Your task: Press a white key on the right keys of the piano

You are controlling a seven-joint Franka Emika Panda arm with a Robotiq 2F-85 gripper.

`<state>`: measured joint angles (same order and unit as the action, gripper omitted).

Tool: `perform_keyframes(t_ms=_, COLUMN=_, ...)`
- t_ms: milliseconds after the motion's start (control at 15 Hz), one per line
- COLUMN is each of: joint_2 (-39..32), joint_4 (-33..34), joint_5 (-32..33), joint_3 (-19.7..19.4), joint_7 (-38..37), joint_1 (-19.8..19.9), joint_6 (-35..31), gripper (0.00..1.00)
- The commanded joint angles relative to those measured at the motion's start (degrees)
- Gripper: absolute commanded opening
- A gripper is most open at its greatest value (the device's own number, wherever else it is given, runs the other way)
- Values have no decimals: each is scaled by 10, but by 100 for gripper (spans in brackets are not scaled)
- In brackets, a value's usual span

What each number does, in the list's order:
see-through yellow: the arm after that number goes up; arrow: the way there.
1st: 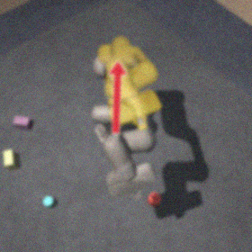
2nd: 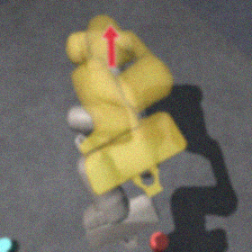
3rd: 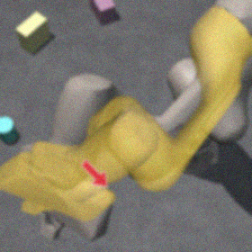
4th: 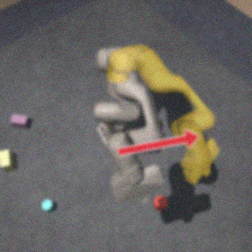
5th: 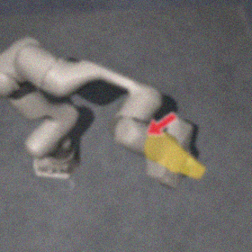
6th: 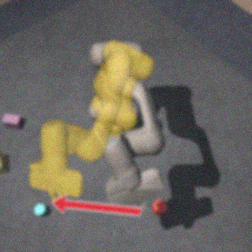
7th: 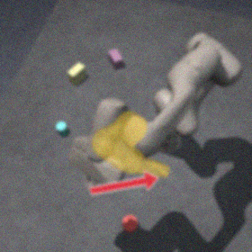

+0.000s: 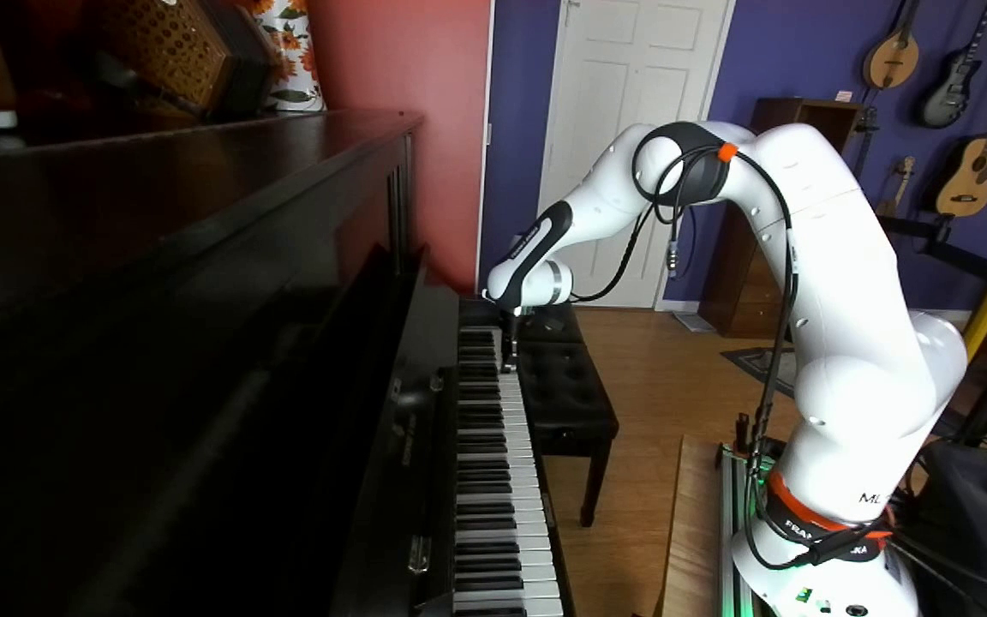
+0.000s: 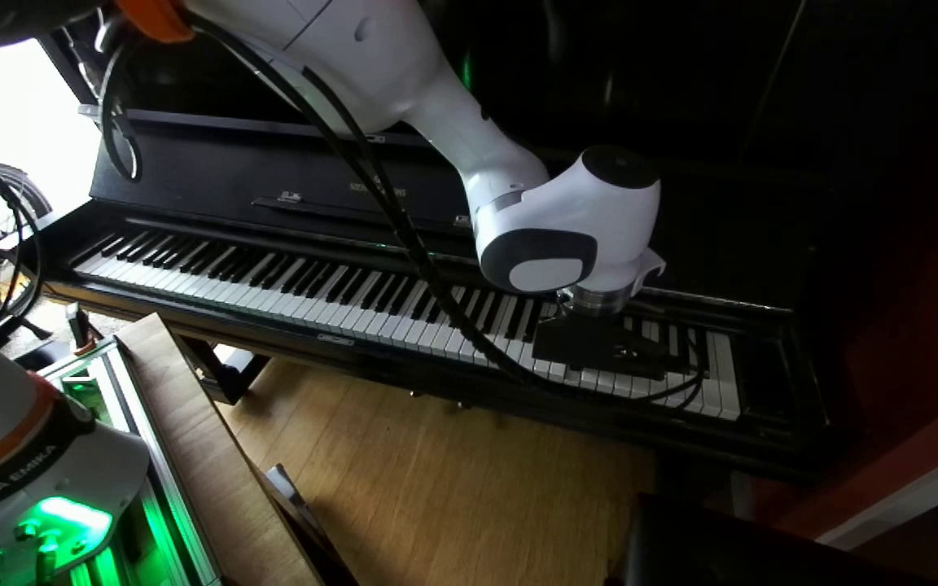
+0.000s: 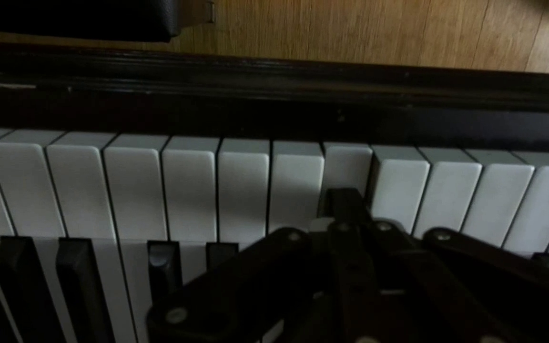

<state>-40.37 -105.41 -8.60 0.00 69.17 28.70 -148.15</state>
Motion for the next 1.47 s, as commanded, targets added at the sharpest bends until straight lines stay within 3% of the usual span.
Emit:
perform_keyframes(t_ms=0, joint_2=-15, joint_4=8, joint_5=-1, joint_3=2, joint_7=-2, joint_1=7, joint_6=11, gripper=0)
perform_keyframes(t_ms=600, joint_2=-17, joint_4=13, joint_5=0, joint_3=3, joint_7=6, joint_1=11, joint_6=29, gripper=0)
perform_keyframes(t_ms=1400, joint_2=55, joint_4=-32, joint_5=17, joint_3=-10, joint_7=-6, joint_1=-12, joint_6=18, gripper=0)
